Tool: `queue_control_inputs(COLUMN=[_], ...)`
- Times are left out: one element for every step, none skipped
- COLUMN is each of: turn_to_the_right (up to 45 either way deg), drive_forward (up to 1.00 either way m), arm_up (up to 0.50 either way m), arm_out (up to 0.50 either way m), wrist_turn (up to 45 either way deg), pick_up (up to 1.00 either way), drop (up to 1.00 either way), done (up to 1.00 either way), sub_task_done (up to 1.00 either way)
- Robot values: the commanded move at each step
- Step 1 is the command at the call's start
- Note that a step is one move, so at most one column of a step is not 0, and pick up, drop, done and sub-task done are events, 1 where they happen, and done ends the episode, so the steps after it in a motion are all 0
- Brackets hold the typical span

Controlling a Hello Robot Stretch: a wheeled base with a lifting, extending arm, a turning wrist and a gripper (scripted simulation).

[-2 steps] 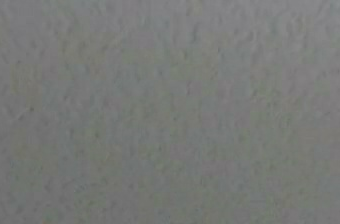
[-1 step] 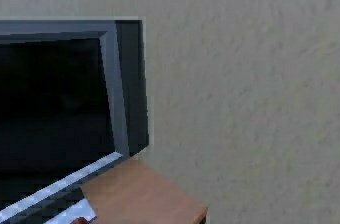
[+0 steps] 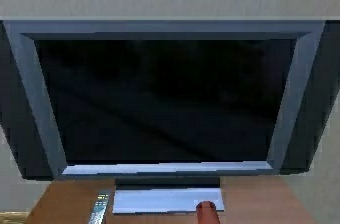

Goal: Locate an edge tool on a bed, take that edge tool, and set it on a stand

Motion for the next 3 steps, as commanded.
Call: queue_control_inputs(turn_to_the_right=[45.0, 42.0, -45.0], drive_forward=[0.00, 0.00, 0.00], arm_up=[0.00, 0.00, 0.00], arm_out=[0.00, 0.00, 0.00], wrist_turn=[0.0, 0.0, 0.0], pick_up=[0.00, 0.00, 0.00], drop=[0.00, 0.00, 0.00], done=[0.00, 0.00, 0.00], sub_task_done=[0.00, 0.00, 0.00])
